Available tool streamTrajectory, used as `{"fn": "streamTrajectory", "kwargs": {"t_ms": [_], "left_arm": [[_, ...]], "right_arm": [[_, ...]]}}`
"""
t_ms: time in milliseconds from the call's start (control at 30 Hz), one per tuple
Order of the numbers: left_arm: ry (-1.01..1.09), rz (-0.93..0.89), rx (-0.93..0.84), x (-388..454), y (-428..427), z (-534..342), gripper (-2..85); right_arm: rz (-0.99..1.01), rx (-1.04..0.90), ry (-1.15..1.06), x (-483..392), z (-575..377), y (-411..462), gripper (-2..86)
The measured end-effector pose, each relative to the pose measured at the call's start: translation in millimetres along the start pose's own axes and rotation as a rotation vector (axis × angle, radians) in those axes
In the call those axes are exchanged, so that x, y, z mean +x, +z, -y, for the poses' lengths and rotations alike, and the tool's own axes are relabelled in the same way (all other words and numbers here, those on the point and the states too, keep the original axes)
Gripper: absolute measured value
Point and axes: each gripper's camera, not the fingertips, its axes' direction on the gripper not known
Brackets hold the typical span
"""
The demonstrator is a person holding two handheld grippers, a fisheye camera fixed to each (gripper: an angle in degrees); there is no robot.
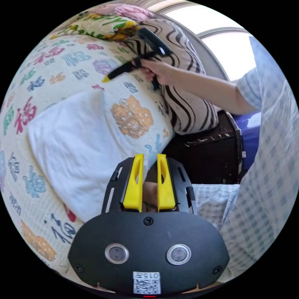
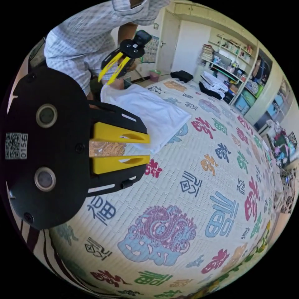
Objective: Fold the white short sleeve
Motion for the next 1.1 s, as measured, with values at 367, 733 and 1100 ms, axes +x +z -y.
{"fn": "streamTrajectory", "kwargs": {"t_ms": [367,733,1100], "left_arm": [[-0.115,-0.277,-0.191,-66.8,74.7,-0.6,5.3],[-0.186,0.072,0.013,-100.8,1.6,-11.0,7.1],[-0.048,-0.061,-0.05,-124.3,4.1,15.8,6.1]], "right_arm": [[-0.016,-0.032,0.138,-21.8,11.7,23.8,-0.7],[-0.019,0.061,0.239,-37.3,-20.0,-14.2,-0.7],[0.104,0.205,0.28,-31.9,-54.9,-47.5,0.8]]}}
